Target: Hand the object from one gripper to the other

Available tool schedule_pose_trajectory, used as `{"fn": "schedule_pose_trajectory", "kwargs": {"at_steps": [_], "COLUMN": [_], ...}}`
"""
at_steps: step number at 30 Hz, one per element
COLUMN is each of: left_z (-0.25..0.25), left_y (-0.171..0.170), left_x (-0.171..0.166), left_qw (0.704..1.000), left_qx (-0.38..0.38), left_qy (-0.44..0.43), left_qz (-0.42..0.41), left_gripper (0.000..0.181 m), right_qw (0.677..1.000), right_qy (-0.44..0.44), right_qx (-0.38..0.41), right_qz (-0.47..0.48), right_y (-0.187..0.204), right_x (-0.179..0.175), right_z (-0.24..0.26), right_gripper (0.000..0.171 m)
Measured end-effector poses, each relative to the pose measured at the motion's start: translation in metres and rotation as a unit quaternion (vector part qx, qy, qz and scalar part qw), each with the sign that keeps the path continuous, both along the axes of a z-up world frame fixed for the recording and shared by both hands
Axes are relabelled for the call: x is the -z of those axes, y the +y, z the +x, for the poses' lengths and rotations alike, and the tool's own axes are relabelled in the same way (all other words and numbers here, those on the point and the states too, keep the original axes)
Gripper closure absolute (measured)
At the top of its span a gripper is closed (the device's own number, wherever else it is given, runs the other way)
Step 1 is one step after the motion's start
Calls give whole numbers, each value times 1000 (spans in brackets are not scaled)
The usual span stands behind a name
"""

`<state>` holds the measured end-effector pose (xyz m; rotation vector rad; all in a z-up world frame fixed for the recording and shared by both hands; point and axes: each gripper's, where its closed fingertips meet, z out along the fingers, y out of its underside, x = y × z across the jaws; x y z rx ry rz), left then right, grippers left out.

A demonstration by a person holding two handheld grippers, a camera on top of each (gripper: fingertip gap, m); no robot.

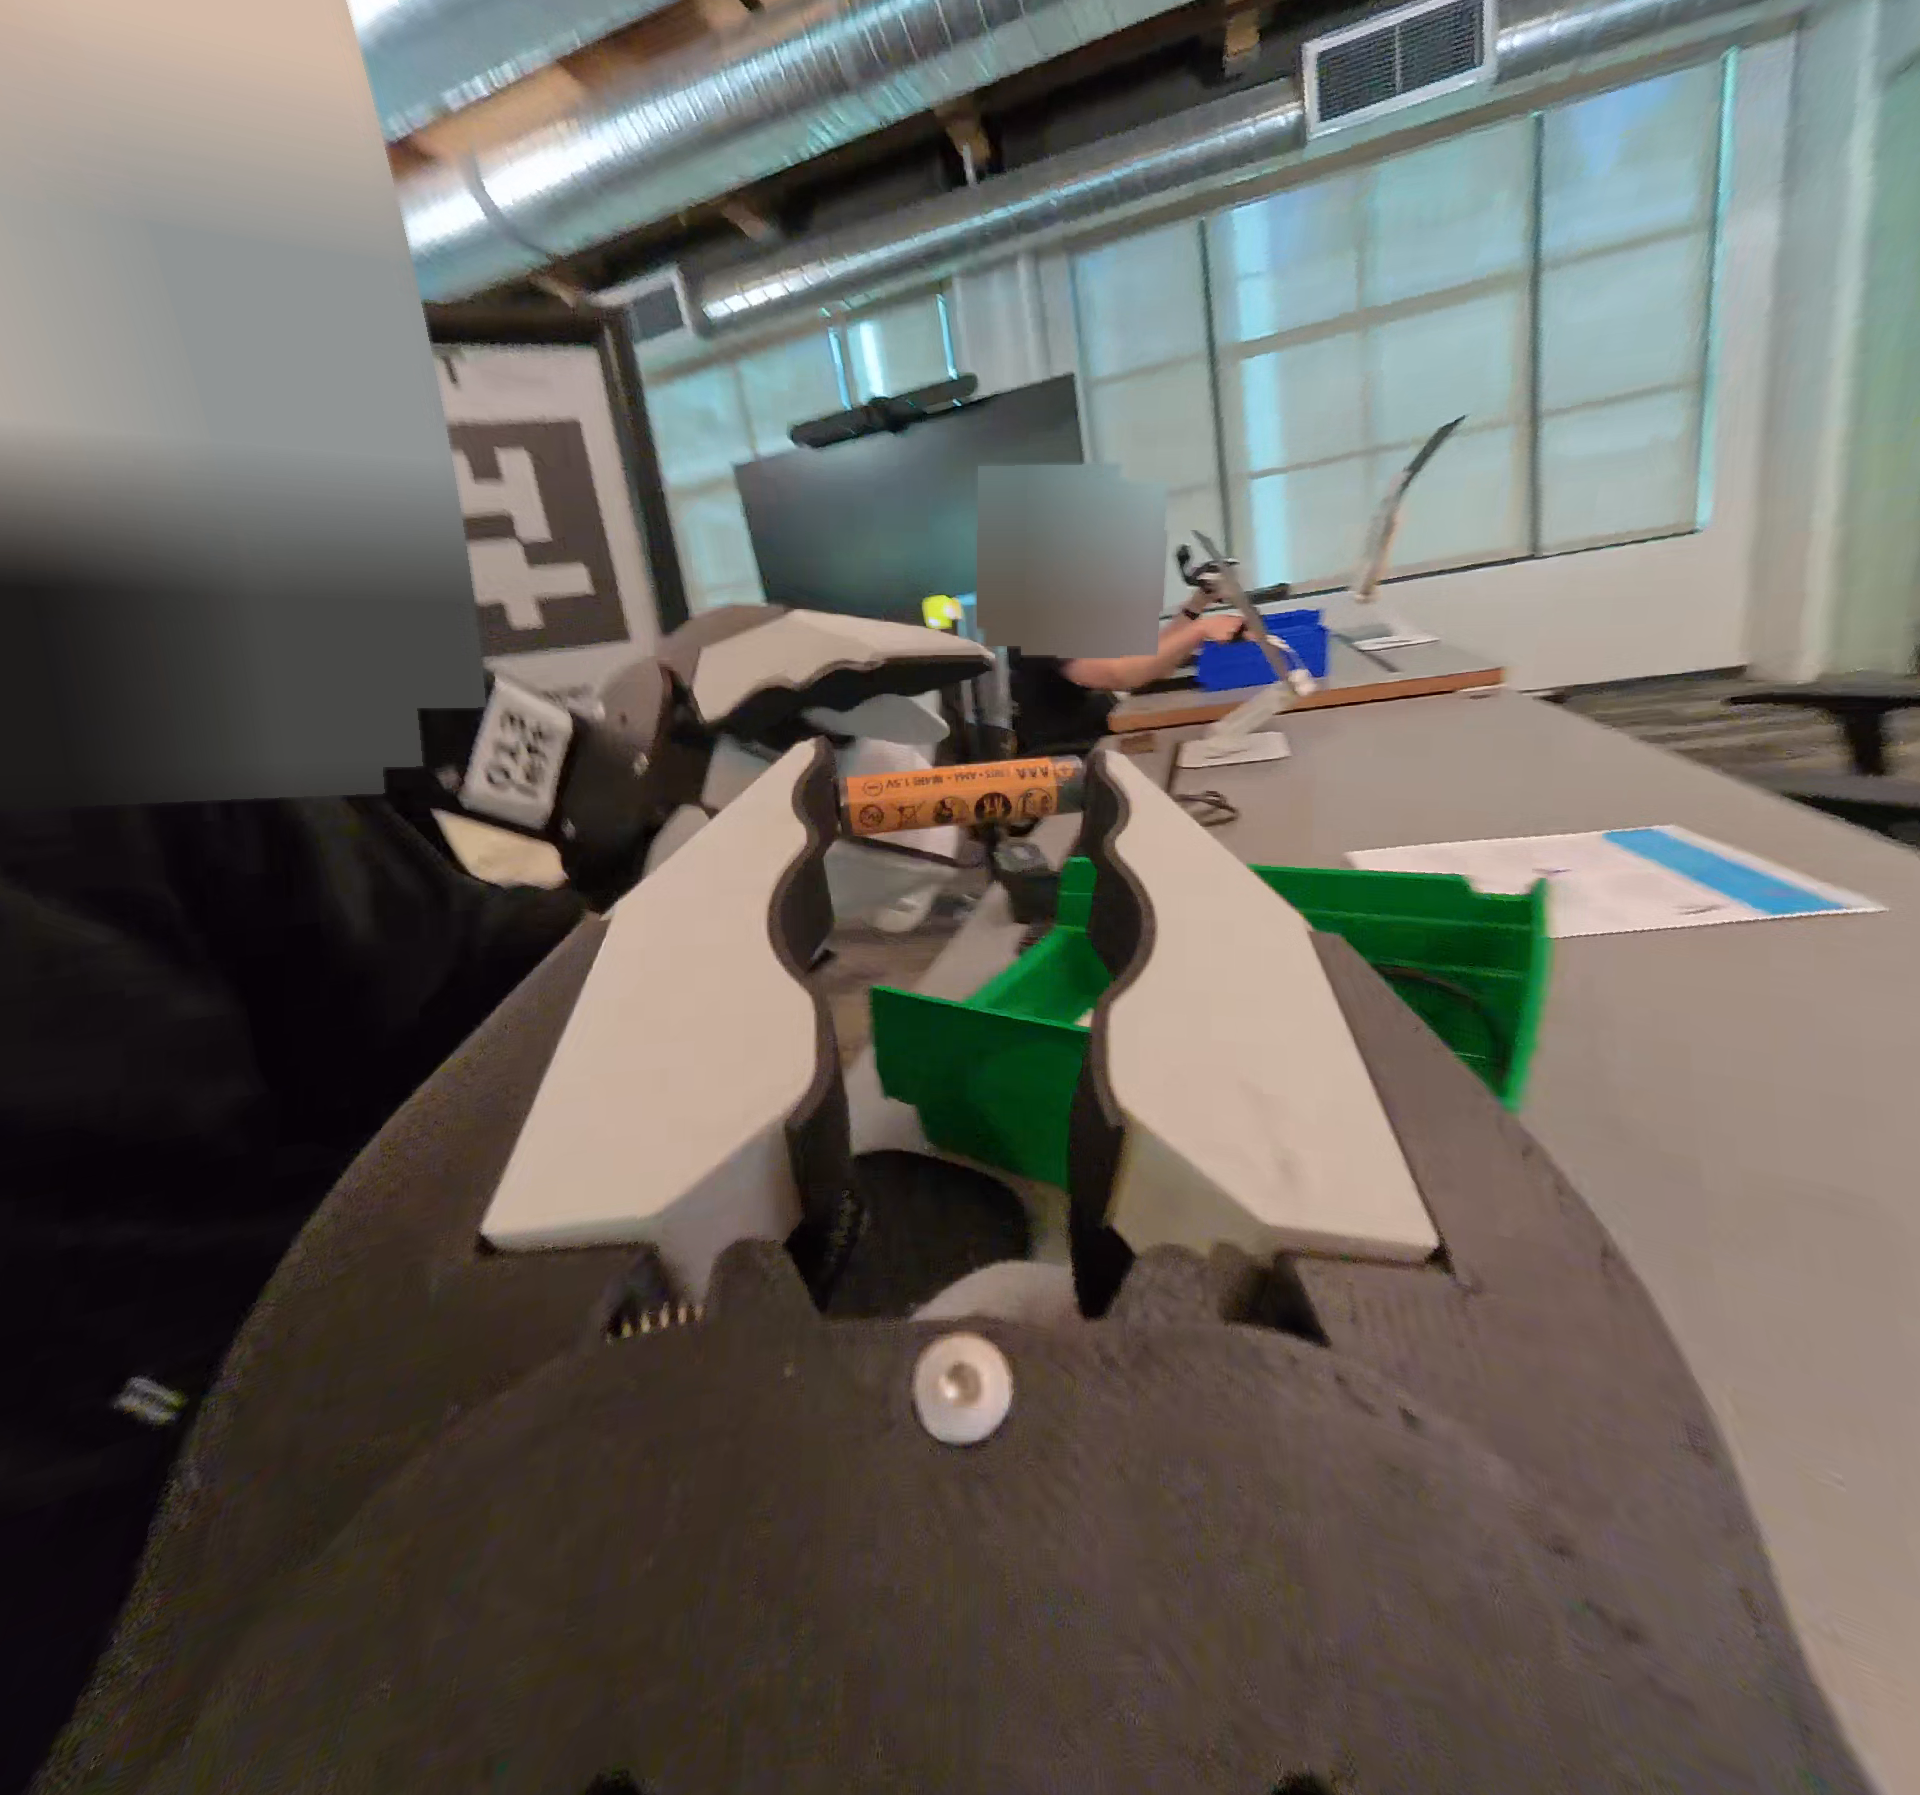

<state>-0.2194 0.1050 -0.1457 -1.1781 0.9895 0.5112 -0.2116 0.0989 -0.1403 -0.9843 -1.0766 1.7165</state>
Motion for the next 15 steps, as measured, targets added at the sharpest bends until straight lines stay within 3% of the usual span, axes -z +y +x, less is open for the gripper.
{"fn": "schedule_pose_trajectory", "kwargs": {"at_steps": [4, 15], "left_z": [10, 18], "left_y": [2, 6], "left_x": [2, 9], "left_qw": [999, 997], "left_qx": [-6, -15], "left_qy": [21, 45], "left_qz": [41, 63], "left_gripper": [146, 162], "right_qw": [996, 986], "right_qy": [18, 24], "right_qx": [-61, -140], "right_qz": [-60, -90], "right_y": [-10, -30], "right_x": [-3, -2], "right_z": [0, 1], "right_gripper": [126, 126]}}
